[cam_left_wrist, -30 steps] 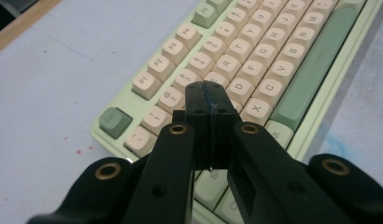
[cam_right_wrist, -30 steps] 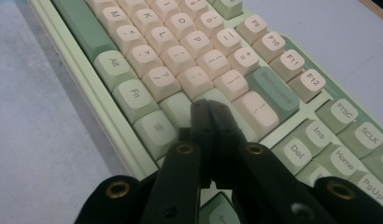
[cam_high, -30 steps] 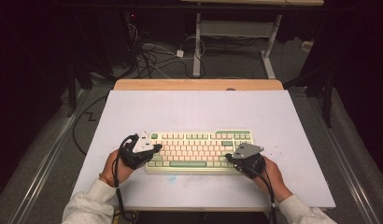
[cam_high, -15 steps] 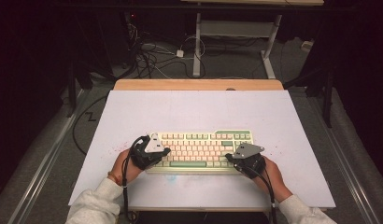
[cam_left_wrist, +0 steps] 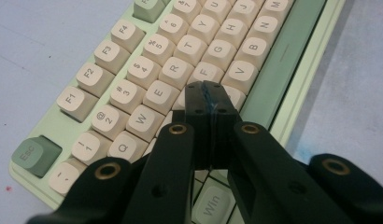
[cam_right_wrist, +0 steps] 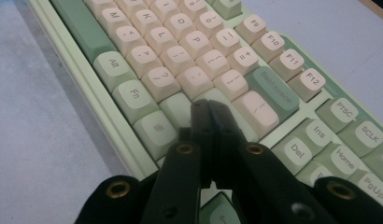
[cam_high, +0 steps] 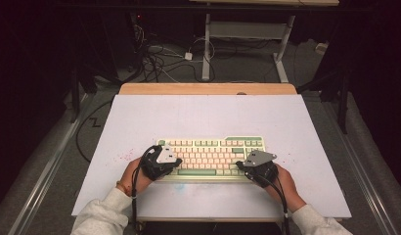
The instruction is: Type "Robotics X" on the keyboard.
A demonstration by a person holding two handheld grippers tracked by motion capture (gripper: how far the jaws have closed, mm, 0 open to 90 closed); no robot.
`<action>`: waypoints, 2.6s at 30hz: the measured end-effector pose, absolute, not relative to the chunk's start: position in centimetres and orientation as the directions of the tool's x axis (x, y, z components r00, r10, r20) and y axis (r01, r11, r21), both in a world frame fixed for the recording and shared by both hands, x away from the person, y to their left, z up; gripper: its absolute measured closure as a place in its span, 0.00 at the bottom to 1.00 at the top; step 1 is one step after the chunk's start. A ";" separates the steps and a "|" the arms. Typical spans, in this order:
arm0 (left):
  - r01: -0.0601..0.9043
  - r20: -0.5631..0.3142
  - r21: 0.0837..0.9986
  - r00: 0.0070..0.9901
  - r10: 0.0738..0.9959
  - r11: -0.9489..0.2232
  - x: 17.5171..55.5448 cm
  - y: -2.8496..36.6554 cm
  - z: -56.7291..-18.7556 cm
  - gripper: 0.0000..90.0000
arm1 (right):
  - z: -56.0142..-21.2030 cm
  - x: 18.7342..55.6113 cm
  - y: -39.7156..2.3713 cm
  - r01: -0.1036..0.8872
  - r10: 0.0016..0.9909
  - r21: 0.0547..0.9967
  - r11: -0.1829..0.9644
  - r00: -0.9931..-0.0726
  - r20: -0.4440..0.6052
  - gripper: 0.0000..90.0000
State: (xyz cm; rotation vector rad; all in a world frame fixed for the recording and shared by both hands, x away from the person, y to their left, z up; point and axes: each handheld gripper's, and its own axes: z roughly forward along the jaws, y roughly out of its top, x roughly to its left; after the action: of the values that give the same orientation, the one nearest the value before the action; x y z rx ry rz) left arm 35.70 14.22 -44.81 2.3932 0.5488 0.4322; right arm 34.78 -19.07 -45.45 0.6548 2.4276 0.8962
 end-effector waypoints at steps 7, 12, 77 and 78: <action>0.275 0.165 0.643 0.861 0.480 -0.715 35.7 14.1 -45.0 0.97 | -45.5 34.8 -19.1 0.268 0.574 0.689 0.674 -0.777 -0.259 1.00; 0.272 0.169 0.642 0.862 0.478 -0.717 35.7 13.9 -45.0 0.97 | -45.4 34.7 -19.0 0.268 0.575 0.687 0.675 -0.775 -0.263 1.00; 0.211 0.248 0.745 0.793 0.556 -0.633 34.7 14.8 -43.0 0.90 | -42.3 33.3 -20.0 0.189 0.612 0.789 0.585 -0.742 -0.276 0.92; 0.209 0.249 0.747 0.792 0.557 -0.631 34.7 14.8 -43.0 0.90 | -42.3 33.3 -20.0 0.187 0.612 0.790 0.584 -0.741 -0.277 0.91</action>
State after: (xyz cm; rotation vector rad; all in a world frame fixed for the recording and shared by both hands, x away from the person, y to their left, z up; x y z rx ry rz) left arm 34.67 14.83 -43.05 2.2375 0.5633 0.6052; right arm 33.29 -19.97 -42.28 0.6344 2.2814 1.0512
